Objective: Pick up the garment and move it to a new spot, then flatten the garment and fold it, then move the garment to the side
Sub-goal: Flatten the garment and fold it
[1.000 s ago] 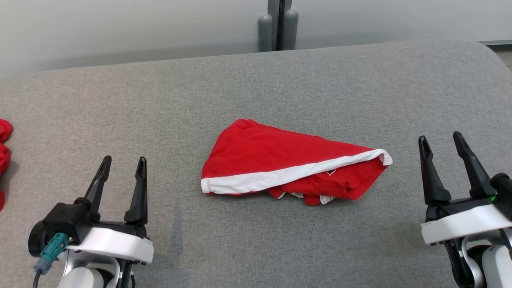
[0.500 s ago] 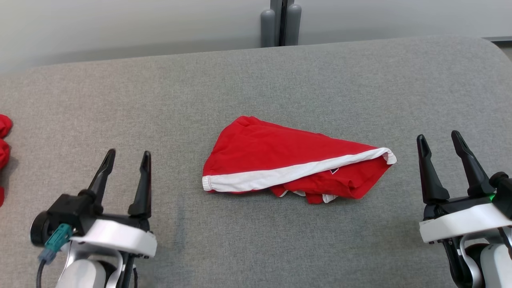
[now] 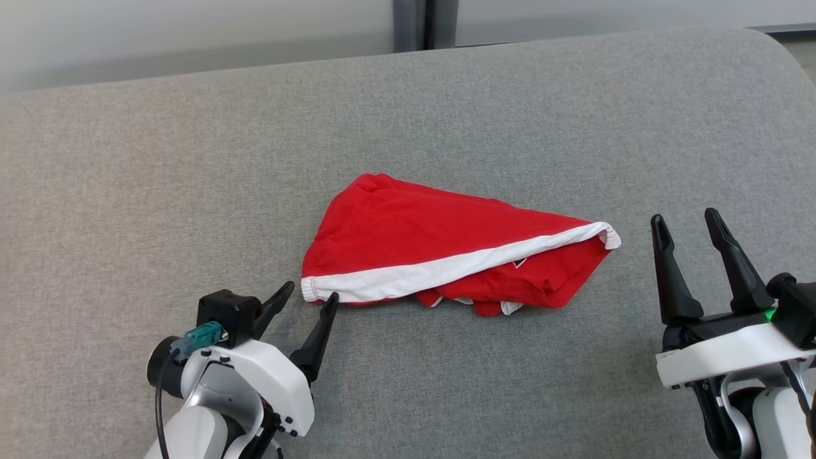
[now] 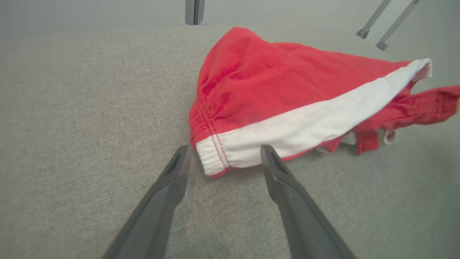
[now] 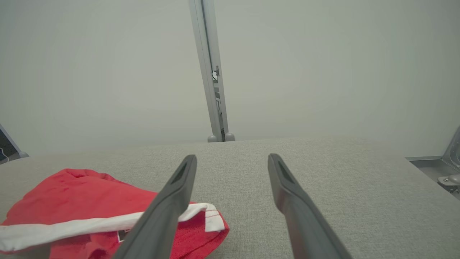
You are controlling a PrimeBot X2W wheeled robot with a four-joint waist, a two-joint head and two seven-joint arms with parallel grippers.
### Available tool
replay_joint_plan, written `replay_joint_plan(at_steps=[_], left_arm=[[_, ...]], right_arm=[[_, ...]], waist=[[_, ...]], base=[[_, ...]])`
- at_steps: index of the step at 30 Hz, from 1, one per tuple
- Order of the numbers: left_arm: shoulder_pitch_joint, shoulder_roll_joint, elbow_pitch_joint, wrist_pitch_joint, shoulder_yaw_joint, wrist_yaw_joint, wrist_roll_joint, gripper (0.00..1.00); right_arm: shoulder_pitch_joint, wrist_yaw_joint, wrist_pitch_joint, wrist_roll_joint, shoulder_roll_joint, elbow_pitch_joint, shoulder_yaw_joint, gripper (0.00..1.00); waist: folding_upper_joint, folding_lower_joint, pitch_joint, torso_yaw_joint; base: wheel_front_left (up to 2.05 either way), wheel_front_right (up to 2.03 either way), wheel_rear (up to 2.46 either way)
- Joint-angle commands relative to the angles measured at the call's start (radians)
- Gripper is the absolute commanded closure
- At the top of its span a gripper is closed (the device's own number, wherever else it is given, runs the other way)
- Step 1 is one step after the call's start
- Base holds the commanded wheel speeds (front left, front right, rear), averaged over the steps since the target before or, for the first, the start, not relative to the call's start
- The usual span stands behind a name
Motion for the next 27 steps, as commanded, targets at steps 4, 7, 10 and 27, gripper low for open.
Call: replay_joint_plan(at_steps=[4,7,10,27], left_arm=[[-0.039,0.006,0.031,0.029,-0.001,-0.003,-0.012,0.0],[-0.037,0.008,0.04,0.04,-0.003,-0.011,-0.024,0.0],[-0.041,0.015,0.038,0.048,-0.001,-0.016,-0.034,0.71],[-0.062,0.024,0.006,0.036,-0.013,-0.011,-0.026,1.0]], right_arm=[[-0.01,0.0,-0.009,0.012,0.004,0.01,0.004,0.0],[-0.009,0.0,-0.014,0.015,0.007,0.015,0.004,0.0],[-0.009,0.0,-0.012,0.014,0.009,0.022,0.006,0.0],[-0.07,0.0,0.014,0.024,-0.041,0.187,0.123,0.0]], waist=[[-0.0001,0.0,0.015,-0.016],[-0.0001,0.0,0.018,-0.022],[-0.0001,0.0,0.02,-0.026],[-0.0001,0.0,0.048,-0.002]], base=[[0.0,0.0,0.0],[0.0,0.0,0.0],[0.0,0.0,0.0],[0.0,0.0,0.0]])
